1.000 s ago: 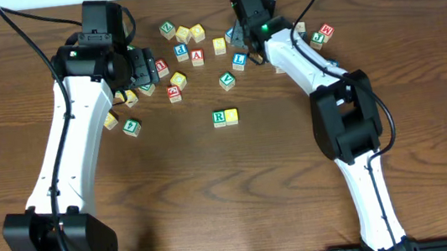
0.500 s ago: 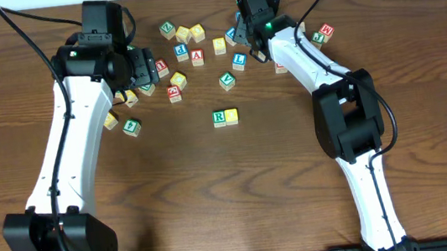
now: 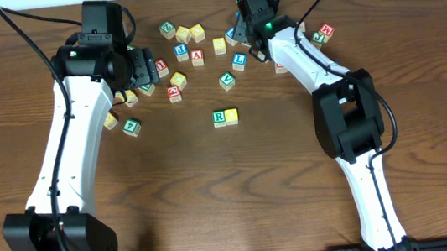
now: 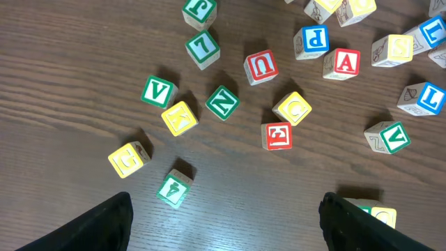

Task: Spell out ROBOT
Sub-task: 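Lower the right gripper onto the green B block and close on it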

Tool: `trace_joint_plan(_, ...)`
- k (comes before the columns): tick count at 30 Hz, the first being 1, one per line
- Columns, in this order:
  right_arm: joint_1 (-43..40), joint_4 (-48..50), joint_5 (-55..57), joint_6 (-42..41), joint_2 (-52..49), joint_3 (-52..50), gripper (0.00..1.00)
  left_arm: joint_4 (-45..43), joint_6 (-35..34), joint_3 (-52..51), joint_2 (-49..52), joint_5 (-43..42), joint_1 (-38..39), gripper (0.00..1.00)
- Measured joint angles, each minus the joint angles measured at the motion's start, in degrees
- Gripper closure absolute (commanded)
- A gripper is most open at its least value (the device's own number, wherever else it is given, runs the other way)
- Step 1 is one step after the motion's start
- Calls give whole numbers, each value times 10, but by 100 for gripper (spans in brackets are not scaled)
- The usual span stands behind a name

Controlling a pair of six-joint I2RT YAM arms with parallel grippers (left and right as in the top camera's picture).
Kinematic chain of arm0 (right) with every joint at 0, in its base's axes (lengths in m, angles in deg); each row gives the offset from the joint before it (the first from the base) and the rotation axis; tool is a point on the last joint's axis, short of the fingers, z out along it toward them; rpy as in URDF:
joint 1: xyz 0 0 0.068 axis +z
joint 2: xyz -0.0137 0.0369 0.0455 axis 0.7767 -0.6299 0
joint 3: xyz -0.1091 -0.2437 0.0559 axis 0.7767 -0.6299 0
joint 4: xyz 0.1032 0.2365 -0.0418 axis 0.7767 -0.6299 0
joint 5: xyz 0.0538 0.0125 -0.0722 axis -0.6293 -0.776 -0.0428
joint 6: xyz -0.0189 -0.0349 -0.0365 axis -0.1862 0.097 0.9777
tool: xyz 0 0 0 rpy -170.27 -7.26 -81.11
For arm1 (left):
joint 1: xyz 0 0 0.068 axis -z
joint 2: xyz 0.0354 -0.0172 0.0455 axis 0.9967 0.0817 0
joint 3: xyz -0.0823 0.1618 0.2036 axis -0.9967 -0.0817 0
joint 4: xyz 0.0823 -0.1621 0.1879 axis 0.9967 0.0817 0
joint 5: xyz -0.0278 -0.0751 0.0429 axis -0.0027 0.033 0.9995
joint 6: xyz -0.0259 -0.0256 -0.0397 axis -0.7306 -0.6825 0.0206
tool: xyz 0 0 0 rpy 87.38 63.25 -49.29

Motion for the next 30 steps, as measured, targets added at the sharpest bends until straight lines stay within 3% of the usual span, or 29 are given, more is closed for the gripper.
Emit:
trace_joint_plan(16,-2,0,-5,-5,-18,0,49,0,0,0,0,0,0,16)
trace_joint_plan(22,-2,2,-6,-13,-19,0,58,0,0,0,0,0,0,15)
trace_joint_plan(30,-2,-13,-7,-9,-19,0,63,0,0,0,0,0,0,16)
